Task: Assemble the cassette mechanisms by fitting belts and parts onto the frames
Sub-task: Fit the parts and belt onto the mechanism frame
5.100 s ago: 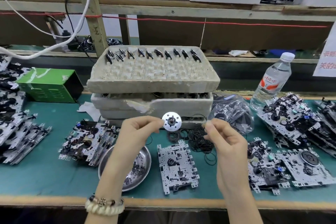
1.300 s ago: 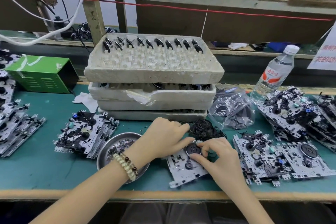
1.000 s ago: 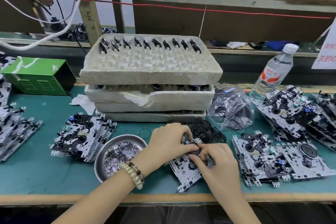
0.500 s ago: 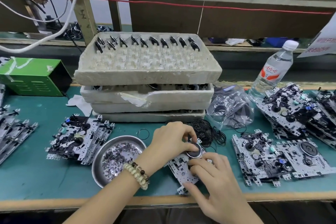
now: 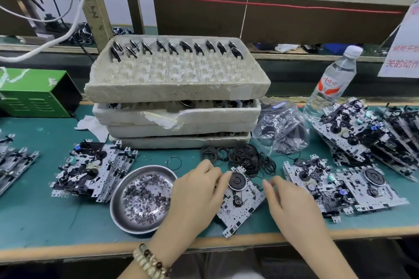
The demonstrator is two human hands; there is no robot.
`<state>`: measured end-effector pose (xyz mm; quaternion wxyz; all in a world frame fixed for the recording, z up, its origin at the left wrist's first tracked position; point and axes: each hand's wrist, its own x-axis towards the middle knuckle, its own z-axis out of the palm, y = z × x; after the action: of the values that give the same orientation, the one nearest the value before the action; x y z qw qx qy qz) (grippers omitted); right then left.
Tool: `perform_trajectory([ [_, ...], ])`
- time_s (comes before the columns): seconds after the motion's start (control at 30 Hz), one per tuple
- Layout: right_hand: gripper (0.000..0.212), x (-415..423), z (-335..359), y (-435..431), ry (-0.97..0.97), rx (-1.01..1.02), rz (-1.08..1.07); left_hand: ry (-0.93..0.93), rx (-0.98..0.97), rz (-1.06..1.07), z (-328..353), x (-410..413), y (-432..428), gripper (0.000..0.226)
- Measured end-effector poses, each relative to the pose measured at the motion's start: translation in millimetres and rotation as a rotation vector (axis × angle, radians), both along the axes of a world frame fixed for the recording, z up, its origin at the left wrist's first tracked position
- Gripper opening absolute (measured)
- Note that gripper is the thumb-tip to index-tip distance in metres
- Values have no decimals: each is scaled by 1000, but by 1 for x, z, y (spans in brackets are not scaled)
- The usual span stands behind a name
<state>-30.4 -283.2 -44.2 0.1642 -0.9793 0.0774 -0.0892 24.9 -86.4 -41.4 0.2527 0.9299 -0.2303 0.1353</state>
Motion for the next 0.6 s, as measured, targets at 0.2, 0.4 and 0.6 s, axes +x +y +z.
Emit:
perform_trajectory([
  [0.2, 40, 6, 4, -12, 228, 276, 19, -126, -356, -67, -19, -16, 12, 27],
  [0.4, 42, 3, 21, -11, 461, 767, 103, -182, -497, -101, -31, -23, 18, 22],
  [0.6, 37, 12, 66, -3, 348, 939, 79, -217, -614, -90, -31, -26, 23, 23],
])
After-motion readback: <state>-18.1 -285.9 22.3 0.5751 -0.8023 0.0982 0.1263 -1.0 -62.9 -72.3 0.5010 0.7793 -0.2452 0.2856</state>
